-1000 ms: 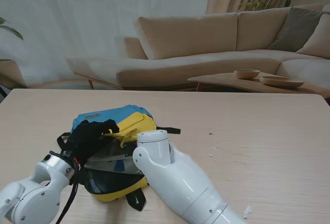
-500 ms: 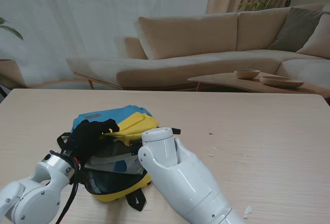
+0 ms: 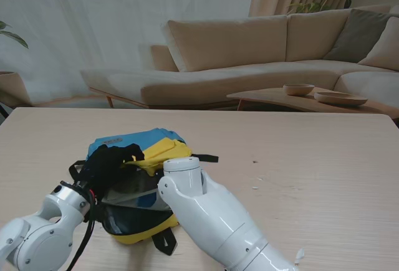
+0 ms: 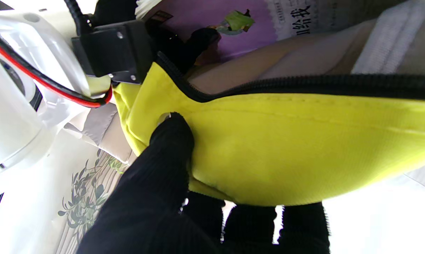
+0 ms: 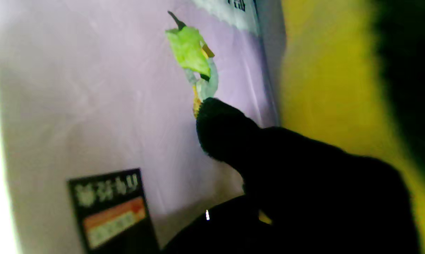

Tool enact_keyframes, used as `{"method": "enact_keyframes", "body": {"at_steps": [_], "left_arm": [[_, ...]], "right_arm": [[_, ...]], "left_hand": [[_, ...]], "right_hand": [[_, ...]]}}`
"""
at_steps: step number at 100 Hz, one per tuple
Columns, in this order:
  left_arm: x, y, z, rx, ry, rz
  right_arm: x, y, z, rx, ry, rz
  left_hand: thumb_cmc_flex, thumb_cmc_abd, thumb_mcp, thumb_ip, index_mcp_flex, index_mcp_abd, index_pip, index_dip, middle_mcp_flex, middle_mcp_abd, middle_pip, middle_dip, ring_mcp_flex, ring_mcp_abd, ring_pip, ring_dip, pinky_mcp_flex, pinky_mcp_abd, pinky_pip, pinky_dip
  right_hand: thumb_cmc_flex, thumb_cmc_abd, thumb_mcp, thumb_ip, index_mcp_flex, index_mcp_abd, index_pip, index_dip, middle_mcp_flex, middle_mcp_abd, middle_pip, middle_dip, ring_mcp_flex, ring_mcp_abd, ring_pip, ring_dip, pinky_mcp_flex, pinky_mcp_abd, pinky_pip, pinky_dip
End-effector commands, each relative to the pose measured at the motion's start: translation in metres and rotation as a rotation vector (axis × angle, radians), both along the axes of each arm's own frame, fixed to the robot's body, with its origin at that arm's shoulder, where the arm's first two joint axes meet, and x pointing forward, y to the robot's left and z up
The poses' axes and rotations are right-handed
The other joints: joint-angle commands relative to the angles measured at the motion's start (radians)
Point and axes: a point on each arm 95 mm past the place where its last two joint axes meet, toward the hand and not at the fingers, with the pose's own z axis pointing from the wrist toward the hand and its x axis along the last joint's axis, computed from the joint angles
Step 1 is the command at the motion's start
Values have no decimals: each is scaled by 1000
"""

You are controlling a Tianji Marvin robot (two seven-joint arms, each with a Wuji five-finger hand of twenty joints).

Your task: Pack books into the school bag then zip close the school bag

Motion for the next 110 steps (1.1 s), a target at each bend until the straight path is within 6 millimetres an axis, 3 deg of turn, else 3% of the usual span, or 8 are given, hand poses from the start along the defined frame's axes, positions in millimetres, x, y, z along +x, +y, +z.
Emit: {"method": "enact_keyframes", "body": {"at_steps": [1, 18, 36, 44, 57, 80, 99, 110], "left_arm": [[-3, -4, 3, -3, 5, -15], [-4, -4, 3, 0, 6, -13], [-4, -4, 2, -2, 6, -11], [-4, -4, 2, -2, 8, -10], [-4, -4, 2, -2, 8, -8], [-3, -3, 2, -1, 6, 3], [0, -2, 3, 7, 7, 9], [2, -1, 3, 13, 10, 13]], "right_arm": [[-3, 18, 7, 37, -8, 33], [-6, 28, 7, 51, -12, 20], [-9, 25, 8, 59, -16, 68], [-9, 19, 9, 57, -18, 94], [-9, 9, 13, 68, -24, 114], [-16, -9, 25, 104, -71, 147], [-26, -23, 33, 139, -111, 175], [-33, -31, 38, 171, -133, 177]], "left_hand": [[69, 69, -9, 18, -6, -52, 88, 44, -4, -5, 14, 1, -5, 21, -4, 11, -15, 31, 32, 19], [69, 69, -9, 18, -6, -51, 88, 44, -6, -6, 14, 2, -5, 21, -5, 11, -15, 30, 32, 19], [69, 69, -9, 18, -6, -51, 88, 44, -5, -6, 14, 1, -4, 20, -5, 11, -15, 30, 31, 19], [69, 69, -9, 18, -6, -52, 88, 44, -5, -6, 14, 2, -4, 20, -5, 11, -15, 30, 32, 19], [70, 69, -9, 18, -6, -51, 88, 44, -6, -6, 13, 2, -4, 20, -5, 11, -15, 30, 31, 18], [71, 68, -9, 18, -6, -52, 89, 44, -5, -5, 14, 2, -3, 20, -4, 11, -15, 31, 32, 19], [71, 69, -9, 18, -7, -51, 89, 44, -3, -4, 15, 3, -3, 19, -4, 12, -15, 31, 32, 19], [70, 69, -10, 18, -6, -50, 90, 44, -5, -5, 15, 3, -4, 19, -4, 12, -15, 31, 32, 19]], "right_hand": [[77, 31, 72, -16, 107, -159, 158, 100, 37, -19, 21, -10, 75, 31, 2, -6, 67, -7, 80, -10], [76, 44, 61, -16, 77, -145, 146, 83, 28, -16, -38, -23, 53, 29, -77, -30, 48, 11, 21, -53], [7, 59, -18, 8, -56, 1, -88, -168, -106, 38, -243, -31, -87, 43, -324, -111, -88, 61, -128, -128], [-120, 58, 30, 124, -88, 40, -357, -56, -233, 57, -270, -22, -191, 44, -419, -119, -188, 79, -216, -109], [-199, 59, 3, 128, -251, 68, -456, -70, -455, 69, -262, -8, -359, 35, -561, -157, -371, 79, -358, -113], [-235, 103, -76, 132, -542, 70, -412, -194, -809, 19, -230, -10, -589, -39, -859, -294, -632, -66, -693, -174], [-259, 122, -91, 139, -668, 57, -405, -247, -961, -38, -224, -30, -761, -110, -893, -316, -648, -171, -1093, -299], [-273, 127, -74, 143, -698, 51, -393, -250, -960, -54, -268, -49, -795, -129, -897, -323, -672, -201, -1156, -294]]}}
